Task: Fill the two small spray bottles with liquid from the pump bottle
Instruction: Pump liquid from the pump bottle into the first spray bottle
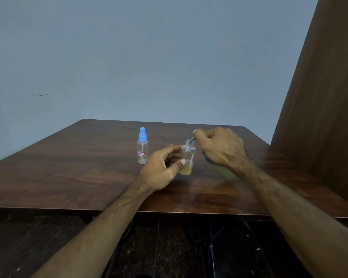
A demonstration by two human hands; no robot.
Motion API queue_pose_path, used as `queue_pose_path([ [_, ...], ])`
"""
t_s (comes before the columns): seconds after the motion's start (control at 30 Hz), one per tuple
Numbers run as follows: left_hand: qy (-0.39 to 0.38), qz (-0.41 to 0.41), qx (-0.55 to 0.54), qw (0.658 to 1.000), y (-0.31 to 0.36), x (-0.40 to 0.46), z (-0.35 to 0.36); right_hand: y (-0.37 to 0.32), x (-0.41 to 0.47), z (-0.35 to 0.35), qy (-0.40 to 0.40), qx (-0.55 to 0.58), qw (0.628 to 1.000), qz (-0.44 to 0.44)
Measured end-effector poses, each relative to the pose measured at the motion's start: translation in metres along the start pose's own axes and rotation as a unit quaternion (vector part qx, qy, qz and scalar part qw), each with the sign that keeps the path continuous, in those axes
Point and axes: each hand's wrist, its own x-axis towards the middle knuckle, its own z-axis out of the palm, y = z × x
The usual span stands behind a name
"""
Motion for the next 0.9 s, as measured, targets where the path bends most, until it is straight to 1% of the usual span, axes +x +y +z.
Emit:
queue_pose_path([
  [0.4,0.001,-0.008,0.001,1.0,-0.0013,0.0006,0.0,-0.0018,0.0008,-0.0009,-0.004,0.005,1.0,-0.007],
  [0.63,0.004,-0.008,0.008,1.0,0.0008,-0.0005,0.0003,0.0008,0.0018,-0.0012,0.002,-0.015,1.0,-0.016],
  [0.9,0.008,-0.005,0.006,1.0,0.0011,0.0004,0.0003,-0.003,0.0021,-0.0047,-0.006,-0.01,1.0,-0.005],
])
